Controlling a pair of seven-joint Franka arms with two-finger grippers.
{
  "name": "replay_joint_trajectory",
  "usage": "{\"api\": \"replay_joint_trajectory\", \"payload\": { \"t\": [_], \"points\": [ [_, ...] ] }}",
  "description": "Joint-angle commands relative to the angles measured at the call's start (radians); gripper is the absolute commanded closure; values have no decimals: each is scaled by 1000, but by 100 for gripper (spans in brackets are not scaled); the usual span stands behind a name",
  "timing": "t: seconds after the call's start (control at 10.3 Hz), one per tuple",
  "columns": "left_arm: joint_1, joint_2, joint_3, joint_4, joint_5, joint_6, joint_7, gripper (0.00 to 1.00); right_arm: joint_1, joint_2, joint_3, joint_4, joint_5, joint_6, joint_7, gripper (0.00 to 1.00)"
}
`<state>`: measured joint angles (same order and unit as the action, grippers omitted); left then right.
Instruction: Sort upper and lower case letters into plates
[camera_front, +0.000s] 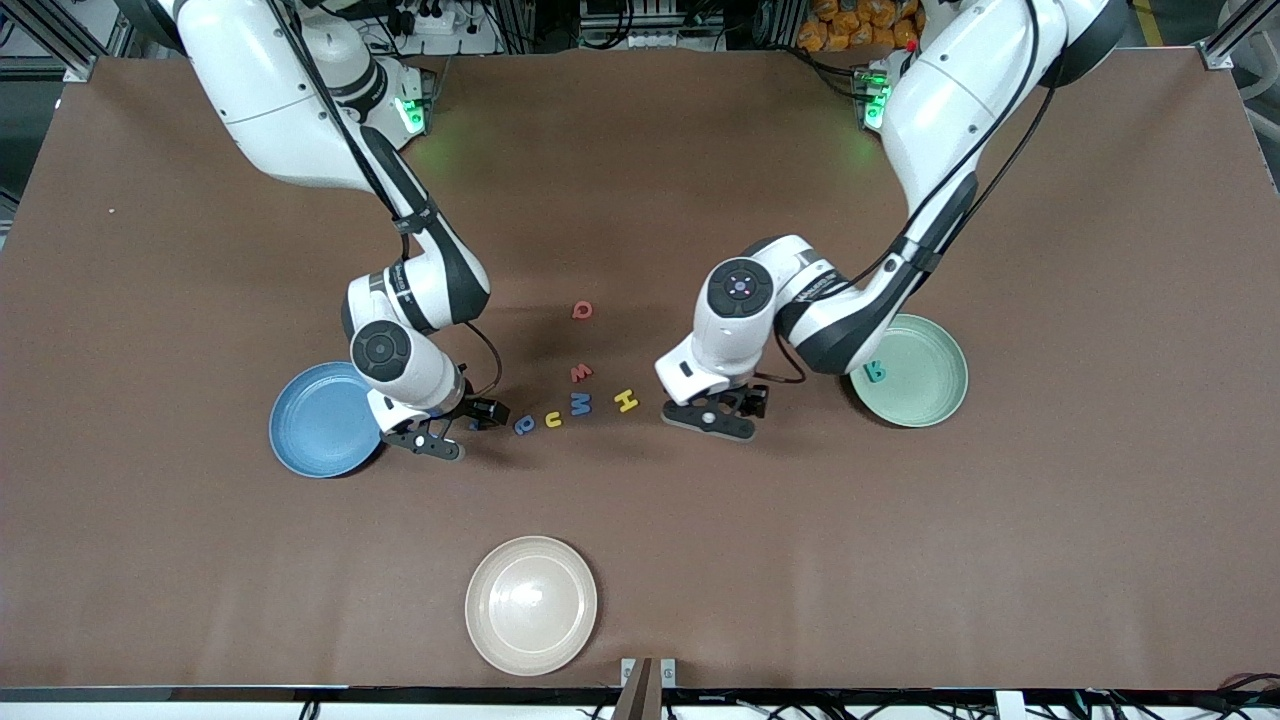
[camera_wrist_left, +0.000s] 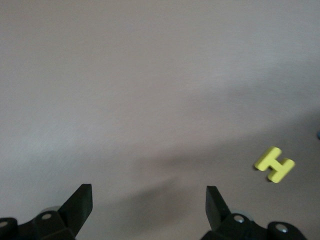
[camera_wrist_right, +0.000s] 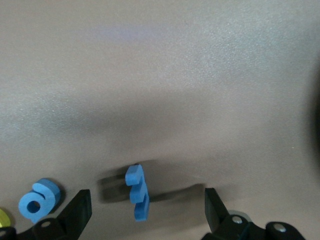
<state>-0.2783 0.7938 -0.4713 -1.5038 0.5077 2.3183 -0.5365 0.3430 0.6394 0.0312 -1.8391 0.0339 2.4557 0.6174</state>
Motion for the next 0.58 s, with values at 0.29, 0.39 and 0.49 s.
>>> {"api": "replay_joint_trajectory", "payload": {
  "t": [0.29,0.39,0.49],
  "points": [
    [-57,68,8,45,15,186,213,0,2,19,7,17,18,34,-11,100],
    [-90,88,10,57,15,203,202,0,4,17,7,15,18,34,-12,100],
    [-120,100,14,60,17,204,193,0,1,16,7,15,18,32,-12,100]
  ]
}}
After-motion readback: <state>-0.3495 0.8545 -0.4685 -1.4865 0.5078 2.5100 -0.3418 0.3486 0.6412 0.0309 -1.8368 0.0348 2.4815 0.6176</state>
